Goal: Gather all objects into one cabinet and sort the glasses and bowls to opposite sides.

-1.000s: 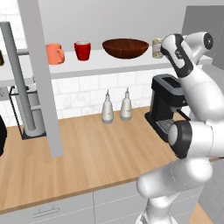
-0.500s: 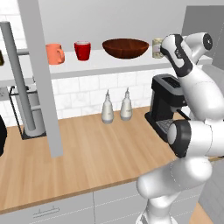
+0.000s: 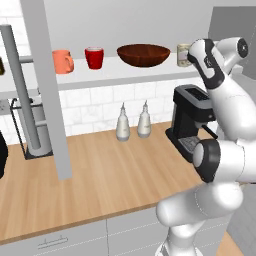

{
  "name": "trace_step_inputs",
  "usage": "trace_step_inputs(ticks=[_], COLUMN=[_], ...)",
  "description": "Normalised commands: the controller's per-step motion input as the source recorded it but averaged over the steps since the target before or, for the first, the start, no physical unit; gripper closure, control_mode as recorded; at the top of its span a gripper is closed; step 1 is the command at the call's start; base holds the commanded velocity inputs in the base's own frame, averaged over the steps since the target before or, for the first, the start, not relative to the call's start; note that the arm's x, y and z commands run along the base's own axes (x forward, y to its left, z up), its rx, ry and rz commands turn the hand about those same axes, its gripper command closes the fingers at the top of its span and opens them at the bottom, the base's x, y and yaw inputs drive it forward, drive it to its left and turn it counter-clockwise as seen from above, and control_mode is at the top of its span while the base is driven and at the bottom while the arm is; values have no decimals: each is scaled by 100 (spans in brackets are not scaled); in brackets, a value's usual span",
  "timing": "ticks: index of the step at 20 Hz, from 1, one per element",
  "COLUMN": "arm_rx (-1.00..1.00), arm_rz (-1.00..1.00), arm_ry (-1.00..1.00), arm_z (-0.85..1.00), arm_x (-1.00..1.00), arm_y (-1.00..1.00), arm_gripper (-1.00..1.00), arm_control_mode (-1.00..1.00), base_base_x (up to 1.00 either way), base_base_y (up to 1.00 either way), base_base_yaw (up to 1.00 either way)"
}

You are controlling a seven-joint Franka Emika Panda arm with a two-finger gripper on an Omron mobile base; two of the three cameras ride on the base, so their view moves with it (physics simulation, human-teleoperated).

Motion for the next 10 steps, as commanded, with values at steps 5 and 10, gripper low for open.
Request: trace_step_inputs(ticks=[5, 10], arm_rx=[0, 0], arm_rz=[0, 0], arm_ry=[0, 0], arm_z=[12, 12], arm_x=[-64, -47], arm_y=[-25, 0], arm_gripper=[100, 100], arm_control_mode=[-100, -100], base_base_x=[0, 0], base_base_y=[0, 0], base_base_yaw=[0, 0])
